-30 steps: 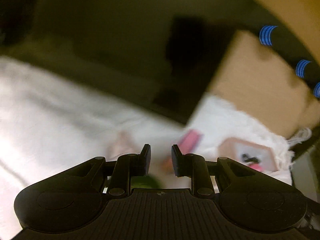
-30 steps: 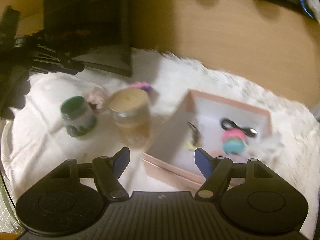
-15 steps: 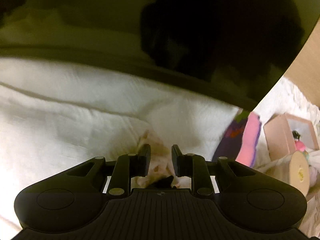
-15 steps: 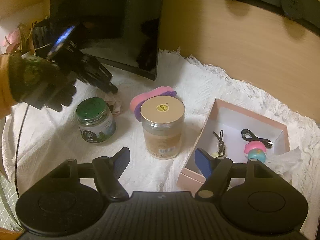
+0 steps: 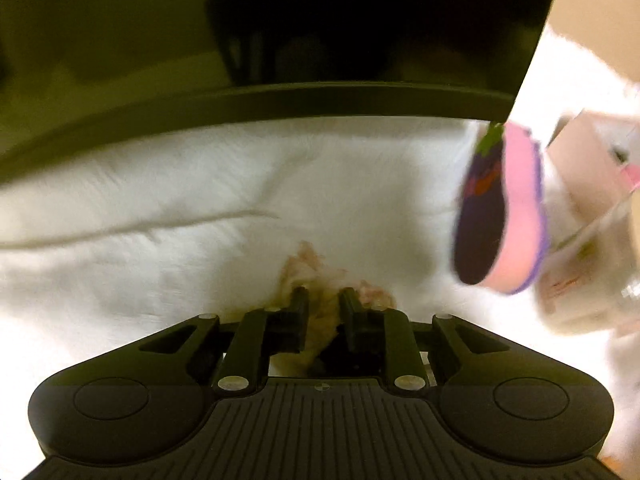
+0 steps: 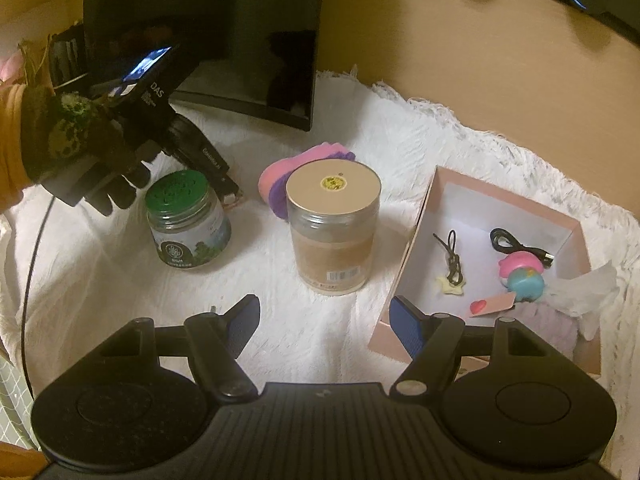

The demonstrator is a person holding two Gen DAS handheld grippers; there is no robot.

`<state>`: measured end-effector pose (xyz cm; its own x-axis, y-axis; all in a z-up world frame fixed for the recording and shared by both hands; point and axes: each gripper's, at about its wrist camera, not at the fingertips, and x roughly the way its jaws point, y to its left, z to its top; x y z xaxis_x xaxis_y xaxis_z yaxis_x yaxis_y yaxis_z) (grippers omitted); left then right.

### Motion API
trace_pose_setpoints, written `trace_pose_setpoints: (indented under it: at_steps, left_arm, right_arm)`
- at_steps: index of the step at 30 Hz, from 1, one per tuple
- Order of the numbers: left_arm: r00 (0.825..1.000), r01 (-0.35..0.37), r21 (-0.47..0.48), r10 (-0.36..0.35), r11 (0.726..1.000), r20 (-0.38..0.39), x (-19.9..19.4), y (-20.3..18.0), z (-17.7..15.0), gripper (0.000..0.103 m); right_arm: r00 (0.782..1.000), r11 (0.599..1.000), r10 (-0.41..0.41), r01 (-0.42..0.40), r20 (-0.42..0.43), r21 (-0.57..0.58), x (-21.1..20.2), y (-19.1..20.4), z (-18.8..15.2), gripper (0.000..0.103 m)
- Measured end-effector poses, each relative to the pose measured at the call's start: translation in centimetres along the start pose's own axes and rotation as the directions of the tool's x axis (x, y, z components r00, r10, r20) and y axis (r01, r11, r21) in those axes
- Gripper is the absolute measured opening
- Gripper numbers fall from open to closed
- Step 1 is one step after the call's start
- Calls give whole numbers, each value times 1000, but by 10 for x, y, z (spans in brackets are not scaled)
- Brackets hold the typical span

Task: Organize soft objects
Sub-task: 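Reach down and grasp the pink plaid cloth with the left tool, then grasp the purple eggplant sponge with the right tool while the left tool holds the cloth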

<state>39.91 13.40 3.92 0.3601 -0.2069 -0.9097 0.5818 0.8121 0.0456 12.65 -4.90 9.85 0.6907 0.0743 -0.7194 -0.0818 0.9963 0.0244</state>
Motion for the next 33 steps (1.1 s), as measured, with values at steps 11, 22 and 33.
trace_pose_setpoints:
  at_steps: [11, 22, 33]
  left_arm:
    - [984, 158, -209, -170, 965, -42, 7, 24, 9, 34]
    - [976, 196, -117, -206, 974, -77, -1, 2, 0, 59]
    - [975, 223, -180, -215, 958, 60, -13, 26, -24, 16]
  right_arm:
    - [998, 999, 26, -24, -59, 39, 5, 2, -16, 72]
    - [998, 999, 38, -36, -41, 34, -6, 3, -16, 72]
    - [995, 987, 28, -13, -91, 157, 6, -26, 120, 72]
